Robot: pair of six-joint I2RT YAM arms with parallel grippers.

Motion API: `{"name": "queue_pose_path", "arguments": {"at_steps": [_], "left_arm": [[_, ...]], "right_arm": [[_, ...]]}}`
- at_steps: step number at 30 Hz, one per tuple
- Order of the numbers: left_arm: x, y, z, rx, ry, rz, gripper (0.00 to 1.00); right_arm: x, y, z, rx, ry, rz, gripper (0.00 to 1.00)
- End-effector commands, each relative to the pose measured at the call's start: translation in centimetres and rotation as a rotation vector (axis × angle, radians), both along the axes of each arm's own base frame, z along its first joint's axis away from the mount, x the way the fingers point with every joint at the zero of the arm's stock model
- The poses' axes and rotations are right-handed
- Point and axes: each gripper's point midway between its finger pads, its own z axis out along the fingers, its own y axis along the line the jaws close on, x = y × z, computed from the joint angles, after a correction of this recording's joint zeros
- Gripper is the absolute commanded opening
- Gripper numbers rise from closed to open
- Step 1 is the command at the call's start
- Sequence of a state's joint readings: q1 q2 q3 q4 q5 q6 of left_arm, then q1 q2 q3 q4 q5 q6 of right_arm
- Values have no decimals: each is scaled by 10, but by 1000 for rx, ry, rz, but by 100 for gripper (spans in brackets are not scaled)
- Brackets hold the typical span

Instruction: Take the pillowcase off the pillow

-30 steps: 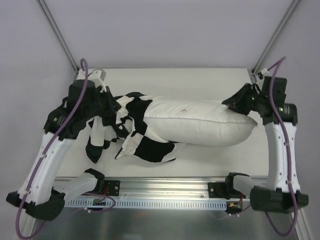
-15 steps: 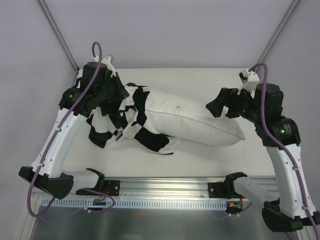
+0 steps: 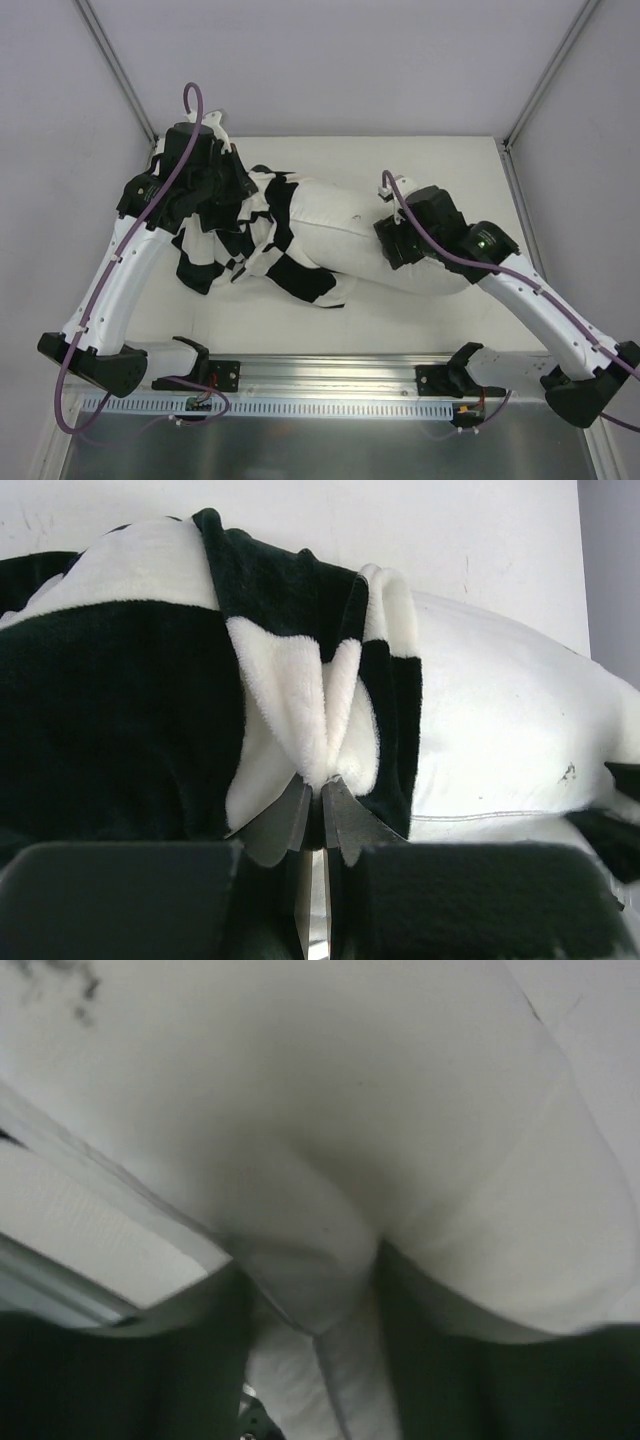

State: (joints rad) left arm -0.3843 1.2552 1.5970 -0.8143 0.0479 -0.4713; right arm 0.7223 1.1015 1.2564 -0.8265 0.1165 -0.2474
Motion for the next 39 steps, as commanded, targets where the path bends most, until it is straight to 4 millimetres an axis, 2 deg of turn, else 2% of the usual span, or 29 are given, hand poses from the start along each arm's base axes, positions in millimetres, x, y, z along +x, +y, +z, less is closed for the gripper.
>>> {"name": "queue_pose_path", "arguments": {"at_steps": [1,2,3,5,6,7,9,10,11,13,16,17,18,20,21,24,27,31,36,39], "left_arm": [[6,2,52,-71,-161,21,0],[7,7,50,-51,-163,36,0],[7,10,49,-43,-163,46,0],[6,19,48,-43,-156,67,0],[5,22,49,-54,-157,71,0],[6,26,46,-59,-145,77,0],[8,39,43,-74,-134,107,0],[8,44,40,-74,-129,120,0],[12,57,38,-73,-124,159,0],[16,68,34,-77,-112,180,0],[29,98,34,-105,-99,245,0],[32,109,35,-119,-97,272,0],[36,127,35,-128,-95,322,0],[36,137,43,-160,-107,334,0],[34,152,47,-167,-121,374,0],[30,170,50,-170,-136,422,0],[30,181,51,-158,-141,438,0],[32,205,47,-171,-128,511,0],[39,214,37,-185,-97,546,0],[41,218,30,-182,-78,564,0]], "right_arm": [[28,-53,-7,-181,-88,-306,38],[35,-68,0,-206,-126,-380,1],[40,-82,11,-186,-150,-451,1],[46,-97,47,-108,-223,-539,1],[46,-113,67,-63,-263,-599,1],[44,-119,97,12,-318,-644,1],[38,-139,124,86,-364,-716,1],[28,-146,146,150,-409,-732,1],[24,-152,153,184,-425,-760,1],[12,-167,163,232,-459,-810,1],[6,-178,157,245,-457,-866,1],[6,-180,146,225,-437,-874,1],[6,-184,140,209,-423,-891,1],[6,-184,128,220,-380,-913,1],[7,-186,116,212,-354,-931,1],[10,-189,92,188,-292,-952,1],[12,-194,72,166,-241,-976,1],[13,-202,60,162,-205,-1010,1],[16,-218,34,144,-137,-1078,1],[21,-218,14,164,-81,-1100,1]]}}
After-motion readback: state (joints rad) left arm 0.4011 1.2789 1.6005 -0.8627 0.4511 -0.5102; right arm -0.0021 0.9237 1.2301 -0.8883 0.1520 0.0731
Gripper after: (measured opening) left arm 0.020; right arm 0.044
